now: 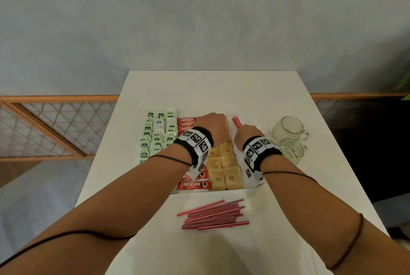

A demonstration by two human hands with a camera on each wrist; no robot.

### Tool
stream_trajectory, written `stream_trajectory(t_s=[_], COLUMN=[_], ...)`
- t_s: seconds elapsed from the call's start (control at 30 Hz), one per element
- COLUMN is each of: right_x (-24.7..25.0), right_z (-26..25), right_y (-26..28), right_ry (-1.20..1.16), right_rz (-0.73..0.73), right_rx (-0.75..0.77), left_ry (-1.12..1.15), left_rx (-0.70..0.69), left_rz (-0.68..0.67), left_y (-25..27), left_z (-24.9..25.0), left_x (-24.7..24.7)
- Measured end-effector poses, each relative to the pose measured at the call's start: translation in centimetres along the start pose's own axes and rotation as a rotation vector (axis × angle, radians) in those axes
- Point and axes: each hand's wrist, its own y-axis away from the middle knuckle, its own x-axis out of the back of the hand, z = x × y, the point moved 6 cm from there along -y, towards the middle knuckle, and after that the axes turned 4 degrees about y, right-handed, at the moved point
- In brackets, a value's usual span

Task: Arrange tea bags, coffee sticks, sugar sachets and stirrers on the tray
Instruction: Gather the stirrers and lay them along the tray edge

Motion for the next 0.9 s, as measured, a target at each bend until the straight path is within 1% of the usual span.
stream_trajectory(t_s=[0.07, 0.17, 0.33, 0.4, 0.5, 0.57, 0.63, 0.73, 0.8, 0.9], right_x=[0.0, 0.4, 1.7, 2.1, 1.7, 0.7, -0.5, -1.4, -1.5, -1.5], right_z=[-0.3, -0.7, 0.0, 0.4, 0.6, 0.5, 0.7, 1.1, 1.3, 1.3], right_y=[-0.2, -0.4, 0.2, 0.8, 1.7, 2.2, 2.4, 2.2, 2.0, 1.9], right_ry=[-0.021, -0.050, 0.064, 0.121, 0.165, 0.158, 0.171, 0.207, 0.191, 0.164], right_rz=[0.042, 0.094, 0.041, 0.063, 0.090, 0.072, 0.027, -0.012, 0.015, 0.079], right_rx=[0.011, 0.069, 0.132, 0.212, 0.373, 0.486, 0.544, 0.536, 0.530, 0.555], left_ry=[-0.035, -0.078, -0.105, -0.123, -0.168, -0.203, -0.243, -0.334, -0.378, -0.380], left_rx=[-0.004, -0.022, -0.043, -0.052, -0.085, -0.101, -0.101, -0.122, -0.132, -0.132], left_rz=[-0.023, -0.052, -0.114, -0.130, -0.127, -0.117, -0.116, -0.153, -0.161, -0.153], left_y=[-0.6, -1.3, -2.7, -3.2, -3.9, -4.4, -4.8, -5.0, -4.9, -4.9], left_z=[0.4, 0.8, 0.6, 0.5, 0.7, 0.9, 1.2, 1.6, 1.7, 1.7], left_x=[-0.1, -0.5, -1.7, -2.2, -2.7, -3.1, -3.7, -4.7, -5.0, -5.1])
